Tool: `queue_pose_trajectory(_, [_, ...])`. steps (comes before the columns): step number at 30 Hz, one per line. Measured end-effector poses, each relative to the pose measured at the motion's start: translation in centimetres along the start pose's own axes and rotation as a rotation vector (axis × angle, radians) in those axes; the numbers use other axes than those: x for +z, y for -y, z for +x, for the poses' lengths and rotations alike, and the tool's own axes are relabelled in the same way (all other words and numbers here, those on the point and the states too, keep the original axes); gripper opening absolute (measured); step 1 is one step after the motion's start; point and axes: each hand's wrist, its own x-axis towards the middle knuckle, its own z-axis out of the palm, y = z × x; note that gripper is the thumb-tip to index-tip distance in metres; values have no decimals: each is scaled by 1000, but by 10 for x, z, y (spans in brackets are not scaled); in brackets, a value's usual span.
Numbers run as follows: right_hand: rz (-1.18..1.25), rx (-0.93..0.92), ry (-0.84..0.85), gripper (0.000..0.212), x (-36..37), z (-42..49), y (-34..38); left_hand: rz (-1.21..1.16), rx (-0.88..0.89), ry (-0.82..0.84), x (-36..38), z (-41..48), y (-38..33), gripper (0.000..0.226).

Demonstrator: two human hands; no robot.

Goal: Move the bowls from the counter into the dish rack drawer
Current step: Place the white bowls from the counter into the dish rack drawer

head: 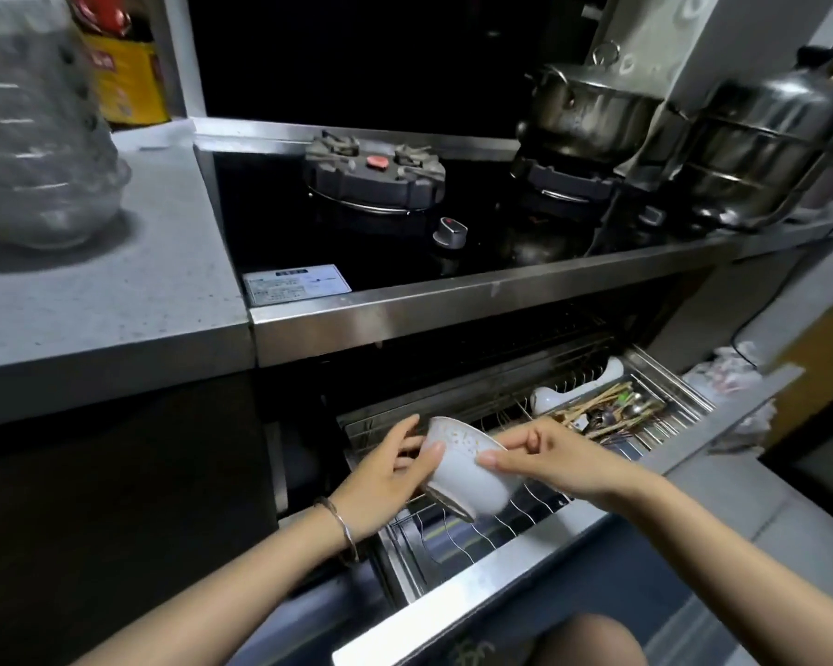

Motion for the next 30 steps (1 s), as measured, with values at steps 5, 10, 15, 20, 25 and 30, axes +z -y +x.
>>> queue_pose_trajectory(5, [129,176,-180,20,-1,45,-41,753,152,-25,-26,17,66,91])
queue_pose_trajectory(10, [265,352,-220,17,1,103,-63,1015,63,2,-37,31,105,106])
queue_pose_trajectory(15, [355,477,-228,15,15,151,-81,1043,72,-24,-39,32,125,108])
queue_pose_trajectory(20, [381,540,-226,12,30,182,-96,1004,82,-52,-38,32,128,108])
queue_pose_trajectory(25, [393,540,-240,11,40,194,-109,987,89,-58,-39,32,128,108])
queue_pose_trajectory(30, [331,514,-295,41,46,196,-119,974,95,-56,-39,32,129,107])
